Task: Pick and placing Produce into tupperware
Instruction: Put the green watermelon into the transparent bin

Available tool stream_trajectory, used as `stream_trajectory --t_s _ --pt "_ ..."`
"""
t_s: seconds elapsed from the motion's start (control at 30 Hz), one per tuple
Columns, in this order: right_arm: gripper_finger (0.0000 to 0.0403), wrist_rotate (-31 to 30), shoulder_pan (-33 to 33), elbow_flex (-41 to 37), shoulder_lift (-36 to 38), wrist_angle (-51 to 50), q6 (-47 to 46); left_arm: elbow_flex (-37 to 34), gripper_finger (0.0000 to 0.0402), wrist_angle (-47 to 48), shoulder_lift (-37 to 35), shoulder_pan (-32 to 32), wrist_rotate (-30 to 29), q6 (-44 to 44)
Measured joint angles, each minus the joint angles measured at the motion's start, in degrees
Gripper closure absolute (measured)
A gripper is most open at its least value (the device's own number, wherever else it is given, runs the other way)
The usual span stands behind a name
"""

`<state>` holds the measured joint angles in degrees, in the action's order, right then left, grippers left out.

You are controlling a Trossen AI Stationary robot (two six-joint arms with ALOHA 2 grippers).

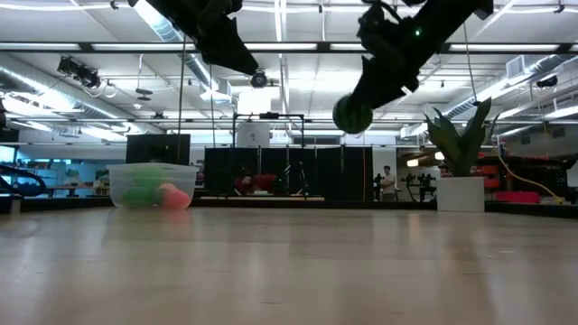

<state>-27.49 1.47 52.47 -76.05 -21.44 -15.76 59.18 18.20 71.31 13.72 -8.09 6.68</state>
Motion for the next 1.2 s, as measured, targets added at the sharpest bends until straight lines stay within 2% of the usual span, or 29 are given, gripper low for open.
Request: stream_trajectory --t_s 0.23,0.57,0.67,0.87,1.03,1.2 --pt "0.0142 -0.02 -2.48 1.35 0.02 0.03 5.39 0.0 0.0222 -1.23 0.0 -0.09 0.02 -0.06" --pt "0.0145 -0.06 -2.53 1.35 0.02 0.12 8.66 0.0 0.0223 -1.7 -0.04 -0.09 0.0 0.38" --pt "0.0142 -0.08 -2.53 1.35 0.02 0.12 8.66 0.0 0.0221 -1.62 -0.04 -0.09 -0.04 4.91" --pt "0.0148 -0.08 -2.51 1.35 0.02 0.16 8.58 0.0 0.0188 -1.9 -0.04 -0.09 -0.28 13.08" --pt "0.0144 -0.08 -2.51 1.35 0.02 0.57 8.72 0.0 0.0156 -2.13 -0.04 -0.09 -0.64 9.07" --pt "0.0149 0.75 -2.53 1.35 0.02 2.79 12.07 0.0 0.0141 -2.14 -0.02 -0.09 -0.61 5.67"
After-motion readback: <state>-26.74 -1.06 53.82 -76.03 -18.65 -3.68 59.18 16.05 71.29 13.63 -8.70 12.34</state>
